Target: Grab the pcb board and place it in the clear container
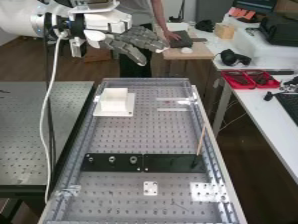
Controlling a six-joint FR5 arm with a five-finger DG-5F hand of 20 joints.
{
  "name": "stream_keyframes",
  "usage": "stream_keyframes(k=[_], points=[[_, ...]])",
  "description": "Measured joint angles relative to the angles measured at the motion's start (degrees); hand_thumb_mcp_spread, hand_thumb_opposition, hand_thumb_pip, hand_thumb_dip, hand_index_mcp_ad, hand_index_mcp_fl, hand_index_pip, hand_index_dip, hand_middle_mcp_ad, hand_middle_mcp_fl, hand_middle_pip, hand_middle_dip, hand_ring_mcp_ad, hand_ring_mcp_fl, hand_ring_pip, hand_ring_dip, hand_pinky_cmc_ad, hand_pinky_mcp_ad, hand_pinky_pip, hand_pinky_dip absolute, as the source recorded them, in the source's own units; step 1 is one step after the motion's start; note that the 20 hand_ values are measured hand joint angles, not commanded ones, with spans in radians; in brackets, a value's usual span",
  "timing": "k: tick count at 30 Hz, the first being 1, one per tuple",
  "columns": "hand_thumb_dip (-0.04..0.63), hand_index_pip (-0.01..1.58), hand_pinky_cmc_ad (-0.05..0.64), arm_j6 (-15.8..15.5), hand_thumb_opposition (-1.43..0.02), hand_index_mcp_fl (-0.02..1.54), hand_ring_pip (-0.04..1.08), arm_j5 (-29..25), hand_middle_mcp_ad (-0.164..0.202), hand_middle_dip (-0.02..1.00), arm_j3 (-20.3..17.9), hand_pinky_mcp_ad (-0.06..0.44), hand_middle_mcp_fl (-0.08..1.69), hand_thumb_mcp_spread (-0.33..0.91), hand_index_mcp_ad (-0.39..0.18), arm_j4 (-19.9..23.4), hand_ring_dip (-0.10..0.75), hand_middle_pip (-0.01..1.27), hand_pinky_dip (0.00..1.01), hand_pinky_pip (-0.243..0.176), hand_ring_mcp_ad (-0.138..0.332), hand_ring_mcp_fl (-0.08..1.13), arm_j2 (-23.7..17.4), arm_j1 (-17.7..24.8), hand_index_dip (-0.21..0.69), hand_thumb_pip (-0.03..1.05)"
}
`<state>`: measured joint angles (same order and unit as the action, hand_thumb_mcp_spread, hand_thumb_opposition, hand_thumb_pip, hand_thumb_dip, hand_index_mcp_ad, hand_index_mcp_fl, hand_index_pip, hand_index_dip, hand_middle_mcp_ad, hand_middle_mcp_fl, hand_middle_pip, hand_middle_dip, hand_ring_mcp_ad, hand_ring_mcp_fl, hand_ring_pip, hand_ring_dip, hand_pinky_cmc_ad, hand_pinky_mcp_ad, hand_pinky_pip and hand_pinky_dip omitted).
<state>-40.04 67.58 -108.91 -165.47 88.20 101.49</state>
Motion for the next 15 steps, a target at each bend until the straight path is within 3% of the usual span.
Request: stream_keyframes(k=[7,15], points=[[0.222,0.39,0.347,0.0,-0.8,0.14,0.09,3.1,0.075,0.16,0.7,0.274,0.09,0.3,-0.106,-1.8,0.037,0.12,0.66,-0.108,0.194,0.0,-0.7,-2.1,0.063,0.65],[0.222,0.39,0.347,-2.2,-0.8,0.14,0.09,4.5,0.075,0.16,0.9,0.274,0.09,0.3,-0.106,-2.4,0.037,0.13,0.66,-0.108,0.194,0.0,-2.3,-3.3,0.063,0.65]])
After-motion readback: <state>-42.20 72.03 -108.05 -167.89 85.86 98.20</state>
